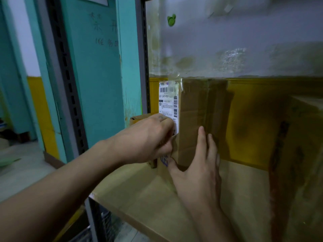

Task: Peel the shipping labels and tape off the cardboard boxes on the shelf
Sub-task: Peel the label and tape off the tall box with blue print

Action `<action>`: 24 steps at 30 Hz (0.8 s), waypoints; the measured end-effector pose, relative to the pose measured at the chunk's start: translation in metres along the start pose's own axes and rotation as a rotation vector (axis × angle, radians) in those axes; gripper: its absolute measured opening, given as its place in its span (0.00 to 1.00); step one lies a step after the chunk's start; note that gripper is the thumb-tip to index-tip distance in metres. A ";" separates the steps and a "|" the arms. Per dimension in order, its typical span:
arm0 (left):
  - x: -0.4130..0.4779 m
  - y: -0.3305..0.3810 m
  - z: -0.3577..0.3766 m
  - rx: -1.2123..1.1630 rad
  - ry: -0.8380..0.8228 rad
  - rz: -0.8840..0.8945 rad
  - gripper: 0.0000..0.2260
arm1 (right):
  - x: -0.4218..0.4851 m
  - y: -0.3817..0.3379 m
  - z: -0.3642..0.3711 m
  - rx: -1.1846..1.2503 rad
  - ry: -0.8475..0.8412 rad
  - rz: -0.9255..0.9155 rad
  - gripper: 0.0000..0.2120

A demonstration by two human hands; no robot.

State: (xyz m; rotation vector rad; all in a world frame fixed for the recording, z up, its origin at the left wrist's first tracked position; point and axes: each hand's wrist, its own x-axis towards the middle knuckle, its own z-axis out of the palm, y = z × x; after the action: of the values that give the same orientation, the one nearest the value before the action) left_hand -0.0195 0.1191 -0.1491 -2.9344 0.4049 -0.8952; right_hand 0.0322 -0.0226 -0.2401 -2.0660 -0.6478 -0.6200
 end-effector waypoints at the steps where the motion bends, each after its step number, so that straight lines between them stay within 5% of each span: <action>1: 0.000 -0.001 -0.001 -0.013 0.003 -0.005 0.04 | 0.000 0.000 0.000 -0.001 0.000 0.005 0.51; 5: -0.010 -0.001 0.001 -0.075 0.049 -0.027 0.03 | 0.001 0.000 0.001 -0.004 0.010 0.011 0.51; 13: -0.013 0.011 0.005 0.070 0.065 -0.164 0.24 | -0.001 0.003 0.006 0.000 0.071 0.001 0.50; 24: 0.002 0.007 0.006 0.135 0.097 -0.033 0.13 | 0.001 0.002 -0.001 -0.033 -0.034 0.020 0.51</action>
State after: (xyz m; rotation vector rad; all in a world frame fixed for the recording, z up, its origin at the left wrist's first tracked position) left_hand -0.0166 0.1116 -0.1539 -2.7912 0.2884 -1.0298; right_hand 0.0338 -0.0239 -0.2404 -2.1150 -0.6397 -0.5886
